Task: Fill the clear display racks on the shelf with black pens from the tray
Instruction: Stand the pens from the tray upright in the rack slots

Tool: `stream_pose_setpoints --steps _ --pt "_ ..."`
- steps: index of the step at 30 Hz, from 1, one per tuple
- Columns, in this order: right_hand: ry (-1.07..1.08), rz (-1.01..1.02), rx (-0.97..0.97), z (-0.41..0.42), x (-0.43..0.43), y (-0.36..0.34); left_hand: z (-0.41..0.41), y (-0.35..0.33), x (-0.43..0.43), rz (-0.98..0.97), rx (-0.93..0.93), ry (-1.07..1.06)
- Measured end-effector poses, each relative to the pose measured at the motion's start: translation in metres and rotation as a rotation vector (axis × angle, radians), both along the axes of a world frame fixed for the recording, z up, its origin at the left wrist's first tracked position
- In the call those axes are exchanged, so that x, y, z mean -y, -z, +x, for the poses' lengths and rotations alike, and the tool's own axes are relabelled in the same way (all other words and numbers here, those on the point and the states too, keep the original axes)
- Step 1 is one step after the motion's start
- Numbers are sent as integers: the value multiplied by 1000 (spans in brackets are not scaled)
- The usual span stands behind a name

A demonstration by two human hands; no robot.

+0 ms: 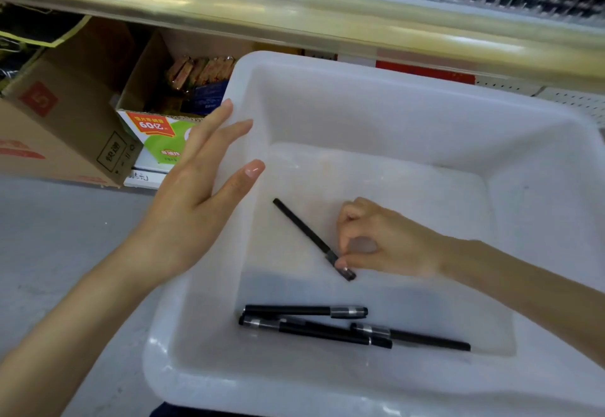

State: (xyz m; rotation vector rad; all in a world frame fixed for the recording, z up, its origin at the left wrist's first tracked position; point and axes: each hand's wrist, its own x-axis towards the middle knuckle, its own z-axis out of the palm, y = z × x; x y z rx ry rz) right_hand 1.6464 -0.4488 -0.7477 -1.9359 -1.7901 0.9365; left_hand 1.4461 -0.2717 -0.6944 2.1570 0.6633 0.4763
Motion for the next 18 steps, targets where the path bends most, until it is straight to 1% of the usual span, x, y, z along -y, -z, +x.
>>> stream_pose_setpoints --steps 1,3,8,10,13,15,18 --pt "-18 -26 -28 -7 4 -2 0 0 0 3 -5 -3" --pt "20 -71 -74 -20 4 -7 1 -1 1 43 -31 -5" --pt "168 -212 -47 -64 -8 -18 3 -8 7 247 -202 13" --pt "221 -193 -12 -82 -9 -16 3 -9 9 339 -228 24" --pt "236 -105 186 -91 -14 -10 6 -9 10 490 -304 57" --pt "226 -50 273 -91 -18 -5 10 -11 9 540 -346 81" --pt "232 20 260 -89 -20 -3 17 -16 7 570 -375 89"
